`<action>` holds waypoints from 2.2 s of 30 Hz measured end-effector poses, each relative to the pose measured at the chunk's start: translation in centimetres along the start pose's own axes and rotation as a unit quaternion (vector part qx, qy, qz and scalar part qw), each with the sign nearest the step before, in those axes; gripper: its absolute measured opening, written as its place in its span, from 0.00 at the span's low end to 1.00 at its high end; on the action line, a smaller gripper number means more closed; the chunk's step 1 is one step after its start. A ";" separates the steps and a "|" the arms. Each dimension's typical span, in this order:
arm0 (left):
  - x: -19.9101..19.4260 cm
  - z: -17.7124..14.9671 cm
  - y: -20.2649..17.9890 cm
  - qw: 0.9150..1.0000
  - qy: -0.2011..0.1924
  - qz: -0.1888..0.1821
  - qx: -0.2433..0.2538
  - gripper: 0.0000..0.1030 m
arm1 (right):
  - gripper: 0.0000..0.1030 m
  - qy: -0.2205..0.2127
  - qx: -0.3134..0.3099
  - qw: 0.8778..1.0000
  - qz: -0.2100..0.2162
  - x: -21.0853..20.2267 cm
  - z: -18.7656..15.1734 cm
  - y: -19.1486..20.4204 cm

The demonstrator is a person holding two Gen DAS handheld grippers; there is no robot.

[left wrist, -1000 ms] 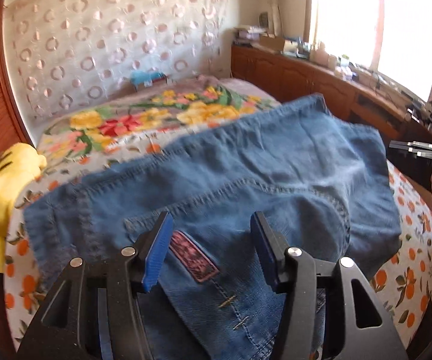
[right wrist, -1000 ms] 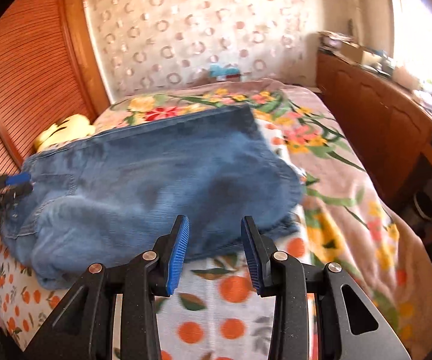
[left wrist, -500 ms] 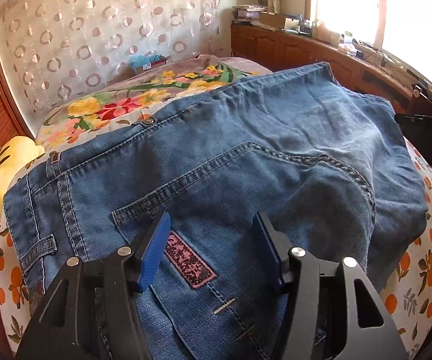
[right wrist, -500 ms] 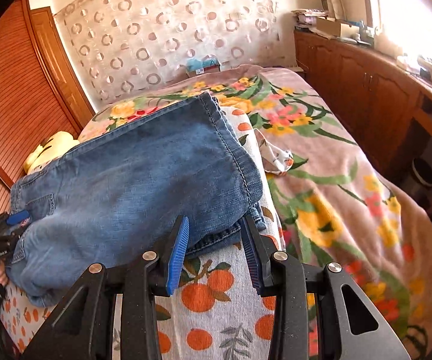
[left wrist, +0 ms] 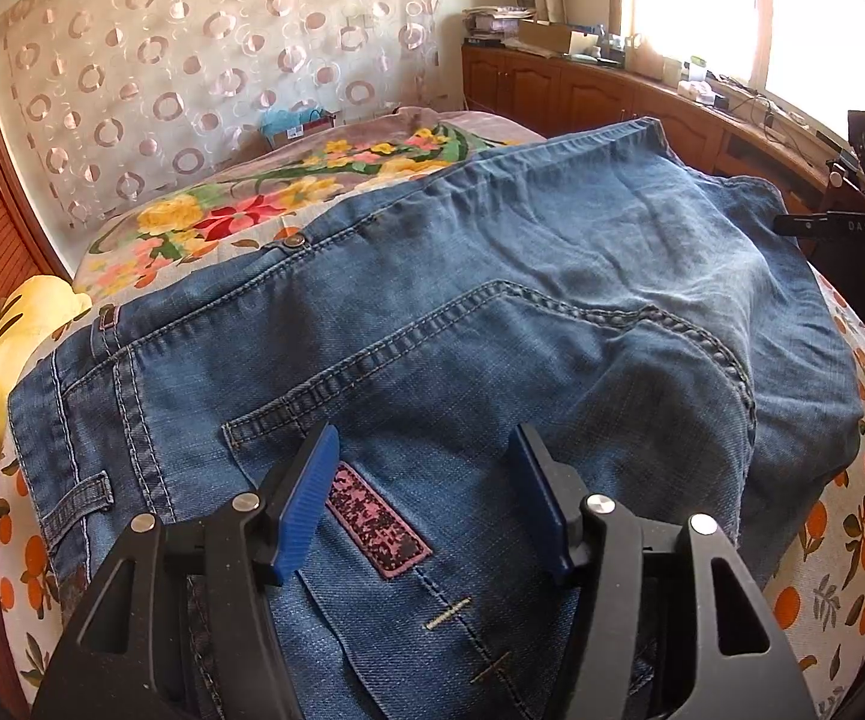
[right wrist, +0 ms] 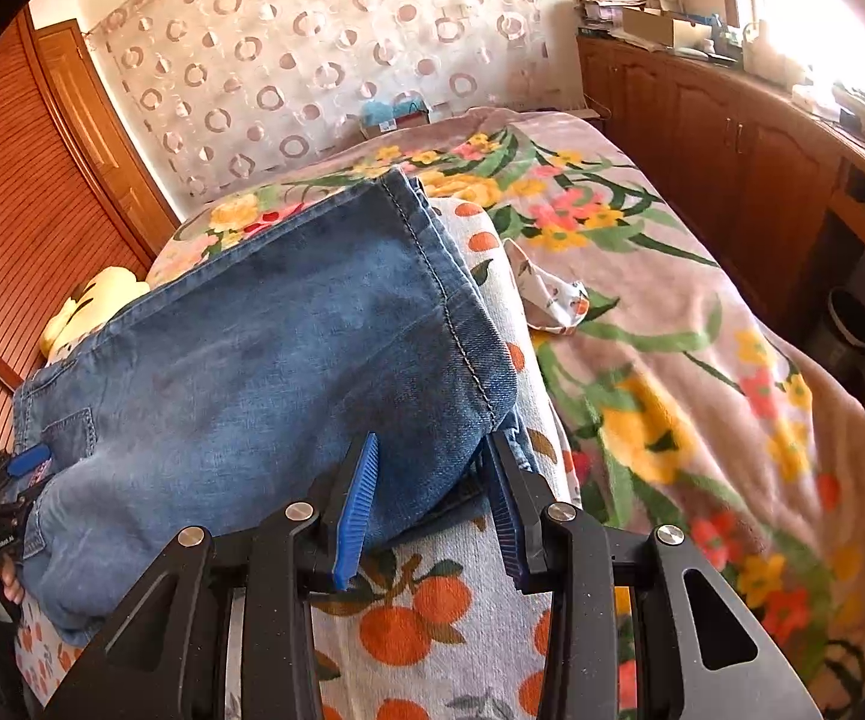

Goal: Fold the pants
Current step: 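Grasp the jeans leg hem with the right gripper, fold it over, release, then grasp the jeans leg edge with the left gripper and lift it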

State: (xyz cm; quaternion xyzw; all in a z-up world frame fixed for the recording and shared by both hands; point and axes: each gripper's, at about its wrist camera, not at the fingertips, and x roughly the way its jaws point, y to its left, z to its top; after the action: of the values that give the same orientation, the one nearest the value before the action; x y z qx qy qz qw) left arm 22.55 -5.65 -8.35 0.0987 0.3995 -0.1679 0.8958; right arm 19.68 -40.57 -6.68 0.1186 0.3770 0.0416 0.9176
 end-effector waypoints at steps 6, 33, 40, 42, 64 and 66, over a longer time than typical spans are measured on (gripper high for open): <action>-1.1 0.0 0.5 1.000 -0.011 -0.006 -0.018 0.58 | 0.06 -0.019 -0.028 0.999 0.002 -0.6 0.7 1.5; -12.8 -6.8 6.4 0.989 -0.067 0.059 -0.115 0.58 | 0.06 0.044 -0.211 0.935 0.283 -4.0 -8.7 28.3; -12.3 -5.5 4.1 0.991 -0.078 0.033 -0.105 0.58 | 0.23 0.043 -0.219 0.941 0.256 -5.4 -7.8 26.3; -12.4 -5.1 3.4 0.991 -0.082 0.027 -0.100 0.58 | 0.24 0.034 -0.220 0.944 0.245 -5.9 -7.6 26.1; -8.7 -5.7 0.0 0.994 -0.048 -0.024 -0.097 0.58 | 0.34 0.046 -0.201 0.963 0.175 -0.2 -2.6 27.9; -8.6 -5.7 -0.2 0.994 -0.051 -0.033 -0.095 0.58 | 0.36 0.074 -0.205 0.961 0.173 0.6 -2.7 28.1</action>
State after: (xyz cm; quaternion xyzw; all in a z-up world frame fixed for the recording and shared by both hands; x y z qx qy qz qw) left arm 13.19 -2.13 -5.71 -0.0088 0.3704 -0.1631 0.9144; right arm 18.59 -12.82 -1.91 -0.0116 0.4011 0.2849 0.8705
